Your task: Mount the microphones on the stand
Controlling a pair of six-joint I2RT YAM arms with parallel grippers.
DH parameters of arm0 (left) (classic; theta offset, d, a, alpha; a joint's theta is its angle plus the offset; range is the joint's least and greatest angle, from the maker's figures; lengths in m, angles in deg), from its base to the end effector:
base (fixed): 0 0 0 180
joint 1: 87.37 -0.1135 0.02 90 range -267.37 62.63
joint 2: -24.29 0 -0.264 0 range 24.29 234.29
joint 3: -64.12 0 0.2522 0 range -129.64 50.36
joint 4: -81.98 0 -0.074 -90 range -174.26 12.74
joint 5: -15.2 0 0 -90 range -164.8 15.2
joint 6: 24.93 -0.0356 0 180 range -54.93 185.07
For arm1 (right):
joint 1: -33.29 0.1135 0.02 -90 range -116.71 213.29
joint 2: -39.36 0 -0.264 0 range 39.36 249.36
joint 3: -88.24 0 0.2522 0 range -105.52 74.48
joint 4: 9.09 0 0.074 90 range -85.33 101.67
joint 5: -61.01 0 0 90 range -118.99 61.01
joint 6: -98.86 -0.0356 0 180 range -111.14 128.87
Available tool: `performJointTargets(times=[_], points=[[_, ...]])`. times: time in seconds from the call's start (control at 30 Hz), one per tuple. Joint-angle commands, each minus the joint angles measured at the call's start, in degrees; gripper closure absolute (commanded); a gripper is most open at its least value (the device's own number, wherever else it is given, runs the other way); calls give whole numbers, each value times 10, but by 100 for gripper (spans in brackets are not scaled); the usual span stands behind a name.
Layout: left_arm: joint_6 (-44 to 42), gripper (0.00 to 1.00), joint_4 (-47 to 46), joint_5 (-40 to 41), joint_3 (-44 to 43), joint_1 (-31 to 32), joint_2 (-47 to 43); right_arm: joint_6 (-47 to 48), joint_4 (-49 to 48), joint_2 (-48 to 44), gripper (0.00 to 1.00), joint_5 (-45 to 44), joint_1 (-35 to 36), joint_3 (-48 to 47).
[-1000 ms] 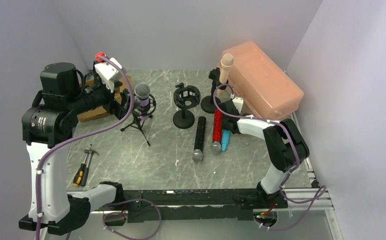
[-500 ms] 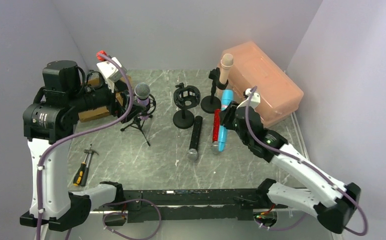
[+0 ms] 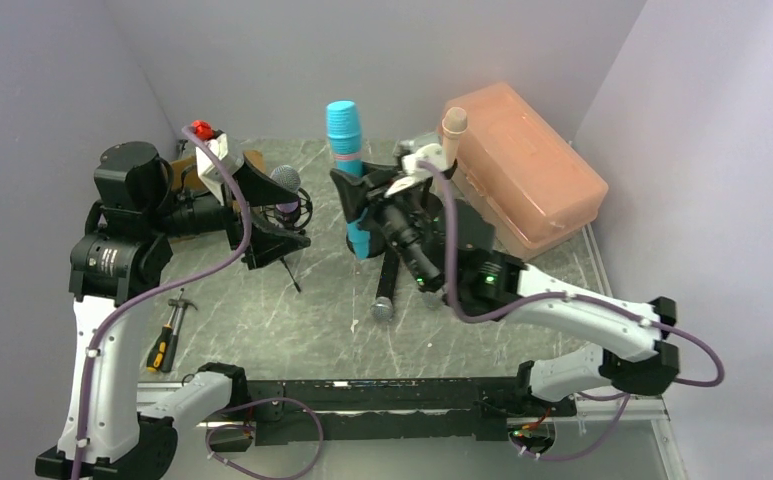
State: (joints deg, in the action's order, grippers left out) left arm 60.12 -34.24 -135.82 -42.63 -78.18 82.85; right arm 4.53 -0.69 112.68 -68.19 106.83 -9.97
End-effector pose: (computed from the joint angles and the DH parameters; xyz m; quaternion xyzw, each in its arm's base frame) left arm 0.1316 -0.0528 0.5022 0.3891 0.6432 -0.4234 0.5056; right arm 0.0982 0.2530 0.5014 -0.0989 0.6166 0.3182 0.7133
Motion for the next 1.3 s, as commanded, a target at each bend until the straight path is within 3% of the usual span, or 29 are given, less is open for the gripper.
performJointTargets(times=[0.0,0.17,0.47,0.67,0.77,0.87,0.93,0.97,1.0,1.03,1.07,1.1,1.13,1.27], points=[[102,1,-117,-83,29,-3,-20,144,-200,45,100,40,2,-25],[178,1,-198,-79,82,-3,-34,129,-262,68,100,67,6,-32],[228,1,-287,-84,123,-3,-35,61,-322,90,100,95,18,-27],[216,1,-289,-80,121,-3,-34,44,-323,112,100,126,32,-42],[236,24,-315,-94,127,-3,-34,33,-305,121,100,143,35,-55],[203,56,-274,-81,109,-3,-32,24,-272,127,100,146,35,-72],[162,85,-233,-65,89,-3,-29,13,-220,130,100,151,33,-97],[142,98,-215,-48,80,-3,-28,6,-189,129,95,156,30,-108],[127,100,-199,-35,75,-3,-29,-5,-158,129,87,159,26,-119],[114,100,-188,-25,71,-3,-31,-19,-123,128,70,172,17,-130],[98,100,-178,-20,69,-3,-33,-36,-85,127,62,189,7,-144],[85,100,-170,-20,68,-3,-35,-53,-33,128,43,201,-4,-157],[75,100,-163,-26,67,-3,-37,-70,9,134,35,218,-17,-177],[57,100,-148,-36,63,-3,-36,-98,102,154,25,268,-41,-237]])
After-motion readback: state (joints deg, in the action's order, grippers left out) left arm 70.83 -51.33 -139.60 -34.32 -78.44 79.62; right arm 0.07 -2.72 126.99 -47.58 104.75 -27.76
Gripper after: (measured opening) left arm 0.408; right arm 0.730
